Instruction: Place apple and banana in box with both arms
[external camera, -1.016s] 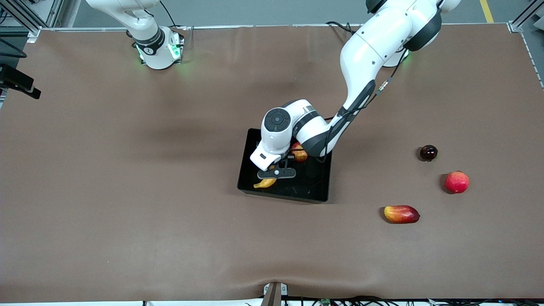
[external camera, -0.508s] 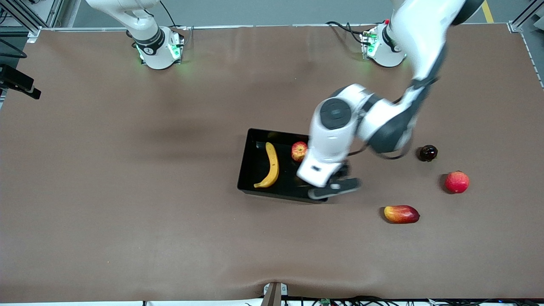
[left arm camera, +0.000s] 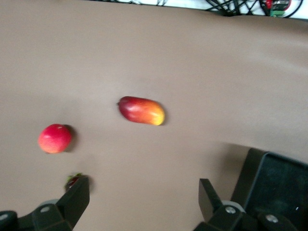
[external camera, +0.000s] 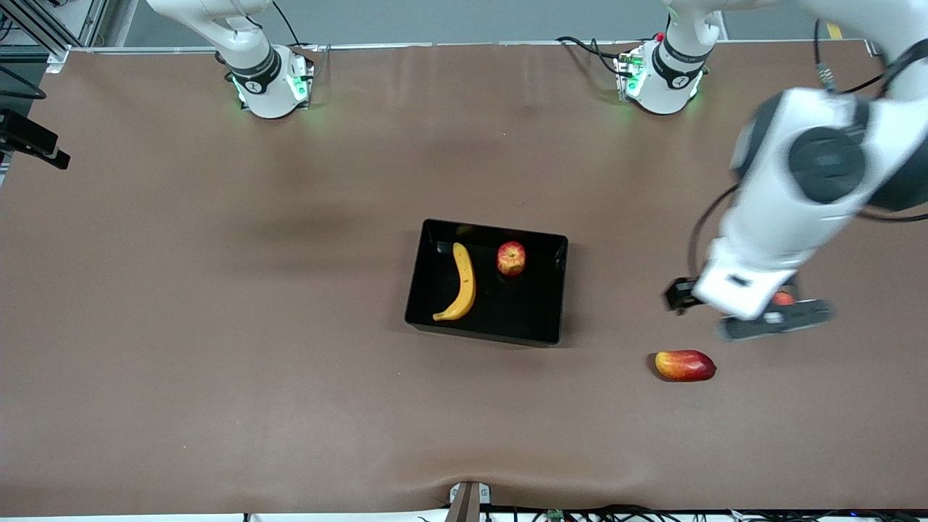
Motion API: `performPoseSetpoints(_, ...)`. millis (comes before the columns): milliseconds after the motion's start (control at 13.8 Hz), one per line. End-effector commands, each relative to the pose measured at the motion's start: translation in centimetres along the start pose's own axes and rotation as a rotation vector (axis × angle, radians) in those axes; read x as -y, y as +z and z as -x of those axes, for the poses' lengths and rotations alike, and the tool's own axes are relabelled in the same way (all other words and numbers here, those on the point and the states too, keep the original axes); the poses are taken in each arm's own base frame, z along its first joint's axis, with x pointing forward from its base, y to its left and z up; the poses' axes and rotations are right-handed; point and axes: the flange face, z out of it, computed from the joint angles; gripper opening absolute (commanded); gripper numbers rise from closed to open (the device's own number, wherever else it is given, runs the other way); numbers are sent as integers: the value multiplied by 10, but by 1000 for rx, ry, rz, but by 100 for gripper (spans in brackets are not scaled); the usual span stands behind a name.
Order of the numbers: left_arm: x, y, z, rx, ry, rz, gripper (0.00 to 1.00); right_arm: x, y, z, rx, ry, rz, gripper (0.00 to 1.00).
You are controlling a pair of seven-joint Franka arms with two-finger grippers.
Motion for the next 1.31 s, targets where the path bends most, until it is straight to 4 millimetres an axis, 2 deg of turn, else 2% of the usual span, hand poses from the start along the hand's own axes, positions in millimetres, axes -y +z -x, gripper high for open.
performPoseSetpoints(0,36,-32,17,34,67,2,100,-4,-3,1,-3,-7,-17,100)
performPoseSetpoints(73,41,-37,22,41,81,0,100,-4,-3,0,-2,-7,-17,100)
performPoseSetpoints(145,49,-51,32,30,83,-2,100,-4,-3,0,-2,-7,-17,100)
performPoseSetpoints(218,60,-57,42,36,82,-1,100,-4,-3,0,-2,-7,-17,100)
performPoseSetpoints(363,95,-69,61,53,122,40,100,-4,-3,1,-3,-7,-17,100)
performPoseSetpoints(508,109,-80,83,55,122,59,100,-5,-3,0,-2,-4,-17,100)
performPoseSetpoints(653,113,-88,97,61,115,67,100,-6,-3,1,-2,-4,-17,100)
performPoseSetpoints(1234,113,-101,122,67,106,122,100,-6,-2,0,0,-4,-17,100)
